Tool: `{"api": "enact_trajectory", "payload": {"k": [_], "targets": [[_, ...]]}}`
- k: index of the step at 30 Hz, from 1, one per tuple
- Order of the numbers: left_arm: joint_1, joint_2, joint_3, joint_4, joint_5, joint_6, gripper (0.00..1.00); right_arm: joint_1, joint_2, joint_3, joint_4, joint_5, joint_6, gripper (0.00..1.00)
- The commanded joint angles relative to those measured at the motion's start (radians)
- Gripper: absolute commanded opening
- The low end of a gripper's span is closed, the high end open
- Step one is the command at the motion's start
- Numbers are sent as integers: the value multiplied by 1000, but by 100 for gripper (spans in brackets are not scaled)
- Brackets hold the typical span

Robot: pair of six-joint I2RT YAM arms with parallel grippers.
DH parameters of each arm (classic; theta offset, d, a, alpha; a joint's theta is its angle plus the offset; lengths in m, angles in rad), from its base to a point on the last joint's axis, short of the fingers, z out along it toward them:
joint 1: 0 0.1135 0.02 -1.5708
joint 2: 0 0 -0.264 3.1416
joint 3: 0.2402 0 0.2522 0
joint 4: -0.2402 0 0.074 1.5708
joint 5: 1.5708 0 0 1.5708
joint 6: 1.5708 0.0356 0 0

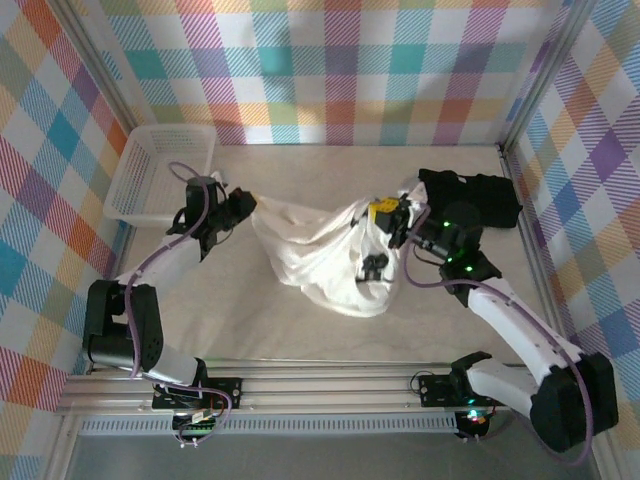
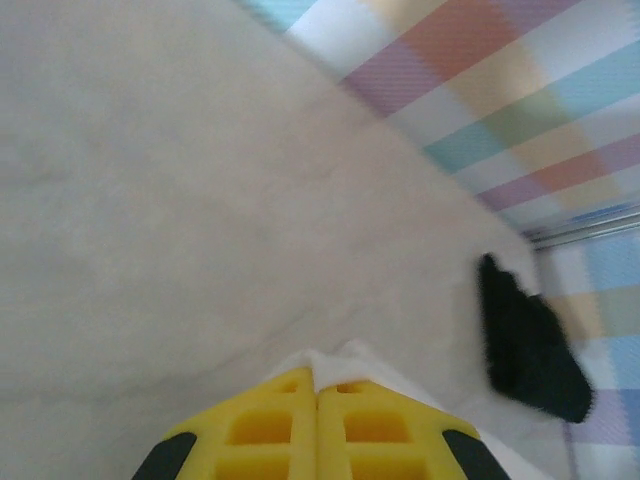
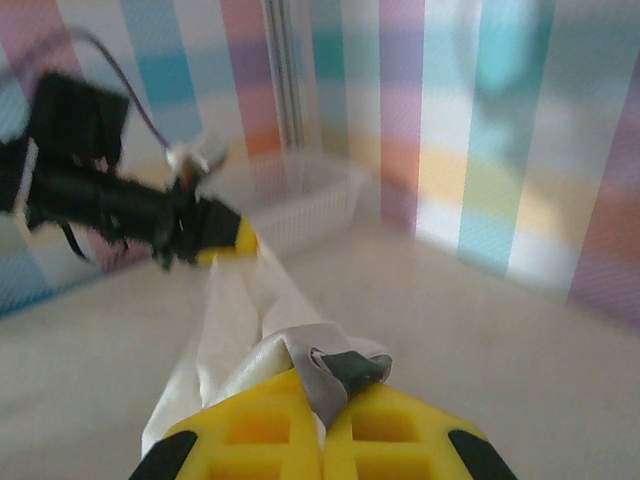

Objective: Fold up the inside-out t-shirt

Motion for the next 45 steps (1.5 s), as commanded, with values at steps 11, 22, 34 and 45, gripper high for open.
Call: {"api": "enact_trajectory", "payload": {"k": [11, 22, 34, 45], "targets": [[-277, -244, -210, -39, -256, 367, 66, -1, 22, -81, 9, -99, 22, 0], [-410, -113, -126, -113, -23, 610, 73, -1, 18, -51, -6, -84, 15, 0], [-408, 54, 117, -153, -148, 571, 11, -1, -9, 18, -68, -39, -42, 0], [-372, -367, 347, -59, 129, 189, 0, -16, -79, 456, -463, 300, -247, 0]]}}
